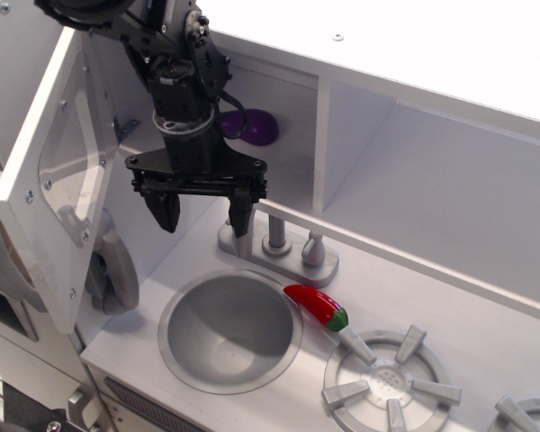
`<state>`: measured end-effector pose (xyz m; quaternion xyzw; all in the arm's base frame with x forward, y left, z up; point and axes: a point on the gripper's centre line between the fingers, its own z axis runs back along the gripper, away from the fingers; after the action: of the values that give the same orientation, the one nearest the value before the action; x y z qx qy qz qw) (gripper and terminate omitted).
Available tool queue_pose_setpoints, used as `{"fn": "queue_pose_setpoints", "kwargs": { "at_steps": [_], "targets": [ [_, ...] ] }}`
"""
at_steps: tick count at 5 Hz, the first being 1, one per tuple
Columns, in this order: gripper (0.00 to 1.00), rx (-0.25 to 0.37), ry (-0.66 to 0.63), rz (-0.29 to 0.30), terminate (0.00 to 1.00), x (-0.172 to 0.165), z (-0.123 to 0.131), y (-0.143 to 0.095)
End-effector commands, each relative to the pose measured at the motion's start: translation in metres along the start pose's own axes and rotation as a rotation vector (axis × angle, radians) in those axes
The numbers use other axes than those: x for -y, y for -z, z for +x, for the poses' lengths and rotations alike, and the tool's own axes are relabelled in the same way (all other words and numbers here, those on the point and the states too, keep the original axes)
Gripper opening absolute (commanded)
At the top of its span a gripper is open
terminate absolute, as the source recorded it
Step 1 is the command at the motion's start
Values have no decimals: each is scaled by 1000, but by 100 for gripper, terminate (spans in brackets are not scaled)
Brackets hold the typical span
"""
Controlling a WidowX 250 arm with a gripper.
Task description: Close microwave
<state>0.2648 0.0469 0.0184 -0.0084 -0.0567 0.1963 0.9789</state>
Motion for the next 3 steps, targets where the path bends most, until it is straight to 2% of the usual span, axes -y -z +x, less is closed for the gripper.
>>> {"fn": "queue_pose_setpoints", "kwargs": {
  "at_steps": [1,2,3],
  "targets": [
    [100,0,0,0,0,0,0,0],
    [100,33,-9,-48,0,5,3,-28],
    [100,50,-18,-131,0,8,0,-74]
  ]
}}
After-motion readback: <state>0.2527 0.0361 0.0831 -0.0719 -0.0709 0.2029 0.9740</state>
